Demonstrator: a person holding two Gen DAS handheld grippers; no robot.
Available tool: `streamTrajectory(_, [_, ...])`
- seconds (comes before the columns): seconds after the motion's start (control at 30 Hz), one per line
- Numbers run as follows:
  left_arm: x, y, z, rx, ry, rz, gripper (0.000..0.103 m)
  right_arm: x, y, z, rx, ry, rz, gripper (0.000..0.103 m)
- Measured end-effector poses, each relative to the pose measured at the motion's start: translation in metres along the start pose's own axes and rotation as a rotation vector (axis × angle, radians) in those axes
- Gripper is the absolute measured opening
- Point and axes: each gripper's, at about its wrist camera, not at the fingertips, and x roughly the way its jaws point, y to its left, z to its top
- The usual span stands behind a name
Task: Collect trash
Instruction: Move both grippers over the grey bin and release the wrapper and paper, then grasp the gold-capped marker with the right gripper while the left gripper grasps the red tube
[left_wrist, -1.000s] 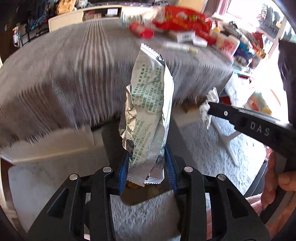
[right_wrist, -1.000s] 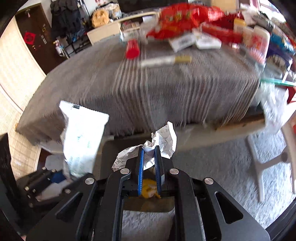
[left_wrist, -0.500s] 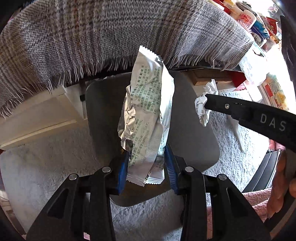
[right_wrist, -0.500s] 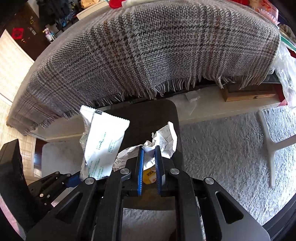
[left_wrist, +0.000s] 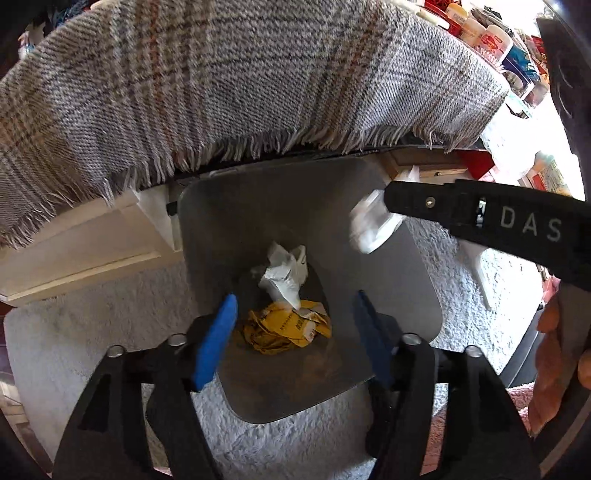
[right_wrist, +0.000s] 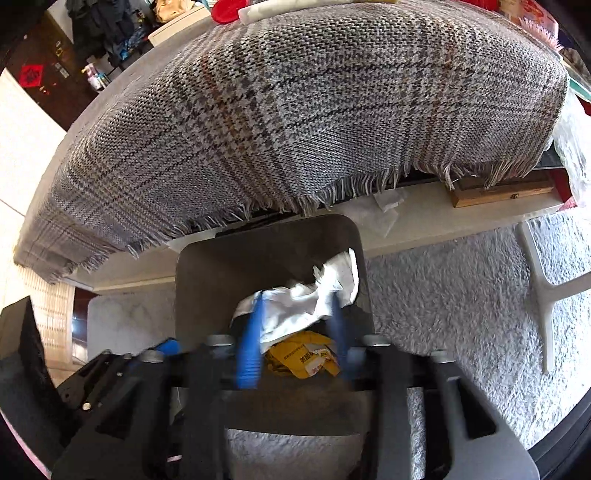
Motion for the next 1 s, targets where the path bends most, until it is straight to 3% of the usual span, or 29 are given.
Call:
streamTrajectory(0.07, [-0.004,0.002,0.000,-0.005,-0.006,0.000,0.070,-0.002,-0.002,0.001,-0.002,-0.012,-0.011,0.059])
streamTrajectory(0.13, [-0.008,0.005,-0.002,-0.007,-0.015,0.009,0.082,-0.007,-0.004,0.002,0.004,-0.029,-0.032,0.072])
streamTrajectory(0.2, [-0.014,0.010,-0.004,-0.012,-0.026,0.021,0.092,-0.012,-0.006,0.002,0.006,-0.060,-0.074,0.095])
streamTrajectory(0.27, [-0.020,0.017,-0.006,-0.018,-0.029,0.022,0.095,-0.020,-0.008,0.001,-0.003,-0.094,-0.128,0.099])
streamTrajectory(0.4, [-0.032,0.027,-0.006,-0.031,-0.015,0.008,0.095,-0.033,-0.010,0.003,0.009,-0.106,-0.123,0.099])
streamTrajectory(0.57, [-0.066,0.026,0.011,-0.046,-0.060,-0.013,0.095,-0.079,-0.016,0.021,0.039,-0.220,-0.093,0.099])
streamTrajectory(0.8, [-0.120,0.017,0.062,0.023,-0.161,0.020,0.095,-0.124,-0.009,0.067,0.041,-0.324,-0.110,0.099])
streamTrajectory(1.0, [-0.134,0.035,0.115,0.023,-0.213,0.038,0.095,-0.122,-0.013,0.107,0.116,-0.293,-0.076,0.098])
